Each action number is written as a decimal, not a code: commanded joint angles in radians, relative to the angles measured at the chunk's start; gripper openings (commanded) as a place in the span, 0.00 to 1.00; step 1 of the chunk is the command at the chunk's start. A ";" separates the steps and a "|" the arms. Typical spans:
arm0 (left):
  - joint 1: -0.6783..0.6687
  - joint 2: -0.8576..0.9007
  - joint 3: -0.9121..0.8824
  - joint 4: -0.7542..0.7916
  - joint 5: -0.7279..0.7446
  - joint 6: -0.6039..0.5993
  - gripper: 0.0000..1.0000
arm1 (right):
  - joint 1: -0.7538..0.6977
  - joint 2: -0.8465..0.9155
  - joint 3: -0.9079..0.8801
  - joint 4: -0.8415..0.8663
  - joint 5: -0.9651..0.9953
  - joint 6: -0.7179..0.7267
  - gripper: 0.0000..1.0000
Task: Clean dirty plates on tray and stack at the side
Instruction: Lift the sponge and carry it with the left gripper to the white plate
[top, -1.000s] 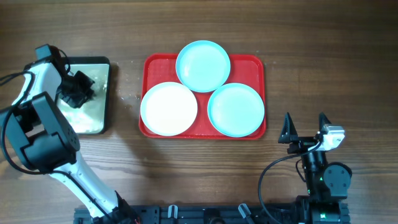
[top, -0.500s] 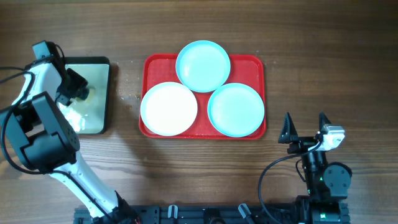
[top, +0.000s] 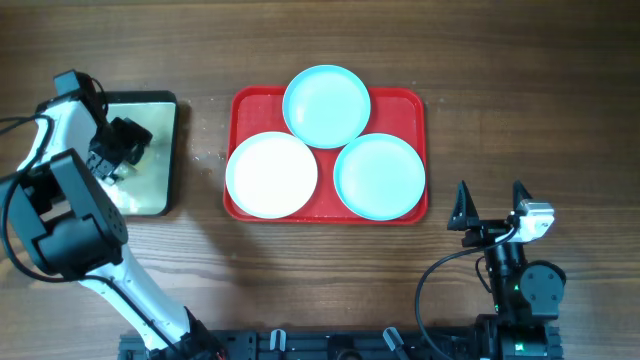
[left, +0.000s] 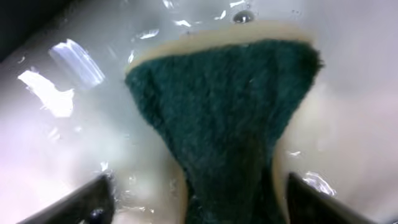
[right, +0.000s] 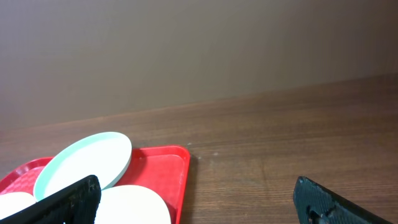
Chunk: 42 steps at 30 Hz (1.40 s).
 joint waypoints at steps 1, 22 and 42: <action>0.000 0.055 -0.041 0.019 0.093 -0.006 0.23 | -0.001 -0.005 -0.001 0.003 0.014 0.008 1.00; 0.000 0.037 -0.036 0.087 -0.057 0.002 0.04 | -0.001 -0.005 -0.001 0.003 0.013 0.008 1.00; 0.002 -0.192 -0.165 0.195 -0.008 -0.009 0.04 | -0.002 -0.005 -0.001 0.003 0.013 0.008 1.00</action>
